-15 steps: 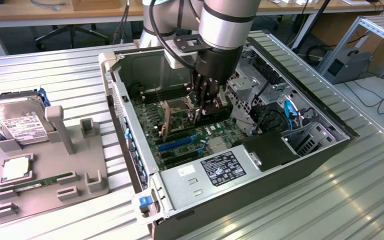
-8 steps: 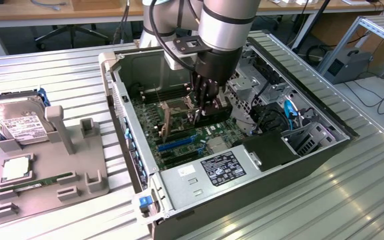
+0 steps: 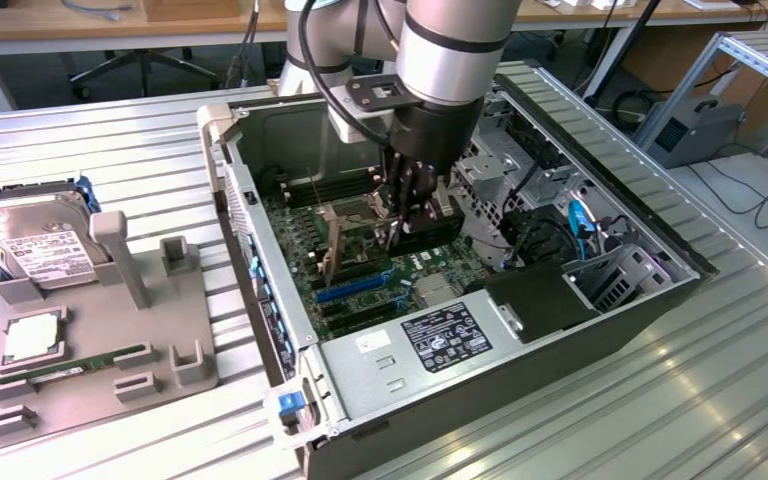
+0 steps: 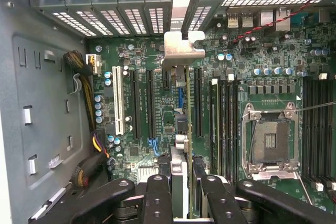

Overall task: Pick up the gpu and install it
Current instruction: 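Insert the gpu into the slot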

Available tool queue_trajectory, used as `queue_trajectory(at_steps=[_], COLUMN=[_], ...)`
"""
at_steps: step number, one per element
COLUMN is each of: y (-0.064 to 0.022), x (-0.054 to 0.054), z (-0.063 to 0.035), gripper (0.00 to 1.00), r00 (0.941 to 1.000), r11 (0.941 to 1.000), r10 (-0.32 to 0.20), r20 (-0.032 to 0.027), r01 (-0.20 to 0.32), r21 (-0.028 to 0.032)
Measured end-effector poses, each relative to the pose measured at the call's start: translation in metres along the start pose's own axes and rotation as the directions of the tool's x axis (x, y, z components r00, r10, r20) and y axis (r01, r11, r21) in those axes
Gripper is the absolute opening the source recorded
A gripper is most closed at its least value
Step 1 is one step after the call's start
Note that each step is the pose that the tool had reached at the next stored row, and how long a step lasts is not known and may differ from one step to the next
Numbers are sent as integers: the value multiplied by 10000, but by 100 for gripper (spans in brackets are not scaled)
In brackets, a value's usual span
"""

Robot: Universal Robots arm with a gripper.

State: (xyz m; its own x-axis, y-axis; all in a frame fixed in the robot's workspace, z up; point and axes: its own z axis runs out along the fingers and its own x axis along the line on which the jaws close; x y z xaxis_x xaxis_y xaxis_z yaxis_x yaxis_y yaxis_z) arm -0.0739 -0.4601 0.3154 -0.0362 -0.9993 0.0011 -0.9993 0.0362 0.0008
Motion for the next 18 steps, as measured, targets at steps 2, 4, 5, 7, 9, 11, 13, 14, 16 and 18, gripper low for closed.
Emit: queue_trajectory(at_steps=[2,4,5,7,9,11,13,14,16,18], y=[0,1,1,4,5,8,11,13,14,17], x=[1,3,3,5,5,6,8,9,10,12], z=[3,6,6,9,10,14,18,21,23,27], gripper=[27,27,27,27,27,27,27,27,27,27], r00=[10000,10000,10000,10000,10000,10000,10000,10000,10000,10000], r11=[10000,10000,10000,10000,10000,10000,10000,10000,10000,10000], r10=[0,2,1,0,0,0,0,0,0,0], r20=[0,0,0,1,-1,0,0,0,1,2], r01=[0,-2,-1,0,0,0,0,0,0,0], r21=[0,0,0,1,-1,0,0,0,0,1])
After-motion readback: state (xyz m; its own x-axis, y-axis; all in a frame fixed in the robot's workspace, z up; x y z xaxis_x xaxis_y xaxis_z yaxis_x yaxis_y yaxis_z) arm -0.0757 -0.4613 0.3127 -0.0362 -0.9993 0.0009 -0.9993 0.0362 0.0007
